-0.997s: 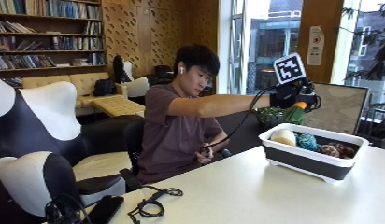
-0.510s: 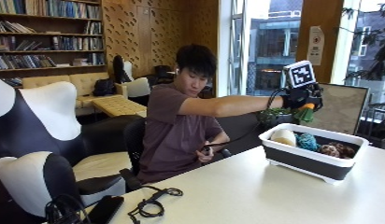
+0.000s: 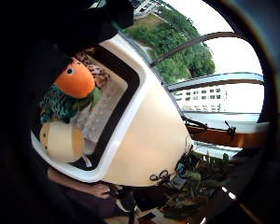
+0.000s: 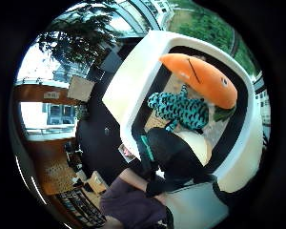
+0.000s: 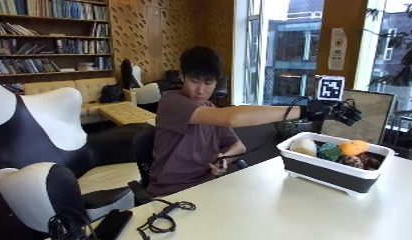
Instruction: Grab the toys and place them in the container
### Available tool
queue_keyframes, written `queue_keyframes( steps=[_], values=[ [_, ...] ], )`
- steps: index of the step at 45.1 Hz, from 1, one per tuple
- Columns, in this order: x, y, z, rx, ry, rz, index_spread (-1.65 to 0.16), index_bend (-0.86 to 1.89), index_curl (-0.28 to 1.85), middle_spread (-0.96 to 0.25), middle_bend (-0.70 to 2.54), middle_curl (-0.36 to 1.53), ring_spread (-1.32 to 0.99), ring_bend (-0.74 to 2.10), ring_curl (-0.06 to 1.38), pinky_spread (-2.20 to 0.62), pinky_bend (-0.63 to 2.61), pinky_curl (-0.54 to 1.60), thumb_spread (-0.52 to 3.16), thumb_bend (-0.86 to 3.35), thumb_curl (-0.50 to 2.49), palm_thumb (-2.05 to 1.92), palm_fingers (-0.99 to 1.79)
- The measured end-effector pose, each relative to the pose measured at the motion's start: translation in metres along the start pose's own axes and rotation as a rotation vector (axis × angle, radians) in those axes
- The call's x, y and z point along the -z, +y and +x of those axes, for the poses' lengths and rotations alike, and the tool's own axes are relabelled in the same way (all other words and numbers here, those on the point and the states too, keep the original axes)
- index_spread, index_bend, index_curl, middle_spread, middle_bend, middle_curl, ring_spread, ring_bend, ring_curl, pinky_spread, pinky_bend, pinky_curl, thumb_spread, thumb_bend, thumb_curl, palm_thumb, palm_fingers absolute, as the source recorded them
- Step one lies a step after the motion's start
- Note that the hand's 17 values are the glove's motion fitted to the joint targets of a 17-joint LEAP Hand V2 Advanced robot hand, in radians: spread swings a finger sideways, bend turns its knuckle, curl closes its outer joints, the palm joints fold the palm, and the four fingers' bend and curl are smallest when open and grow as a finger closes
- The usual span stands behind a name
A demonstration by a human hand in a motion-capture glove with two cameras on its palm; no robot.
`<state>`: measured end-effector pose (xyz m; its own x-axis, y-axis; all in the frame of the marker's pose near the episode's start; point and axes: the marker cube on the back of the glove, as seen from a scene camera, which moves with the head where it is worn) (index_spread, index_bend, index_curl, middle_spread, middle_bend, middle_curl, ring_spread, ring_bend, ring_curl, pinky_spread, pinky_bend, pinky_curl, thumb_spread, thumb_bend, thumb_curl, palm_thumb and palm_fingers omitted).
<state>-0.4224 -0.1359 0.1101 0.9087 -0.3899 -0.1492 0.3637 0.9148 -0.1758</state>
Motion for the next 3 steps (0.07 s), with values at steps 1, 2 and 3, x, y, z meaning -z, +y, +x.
queue_keyframes(
  steps=[1, 2, 3],
  values=[
    [0.0012, 0.0025, 0.0005, 0.059, -0.026, 0.002, -0.24, 0.06, 0.68, -0.10, 0.30, 0.57, -0.16, 0.64, 0.50, -0.08, 1.08, 0.50, 1.05, -0.07, 0.69, 0.03, -0.40],
    [0.0023, 0.0047, 0.0013, 0.111, -0.050, 0.003, -0.24, 0.05, 0.65, -0.09, 0.27, 0.56, -0.15, 0.61, 0.49, -0.07, 1.06, 0.49, 1.07, -0.06, 0.67, 0.01, -0.38],
    [0.0029, 0.0060, 0.0021, 0.141, -0.063, 0.004, -0.23, 0.06, 0.62, -0.08, 0.24, 0.55, -0.14, 0.59, 0.47, -0.06, 1.04, 0.48, 1.08, -0.05, 0.65, 0.00, -0.36]
  ],
)
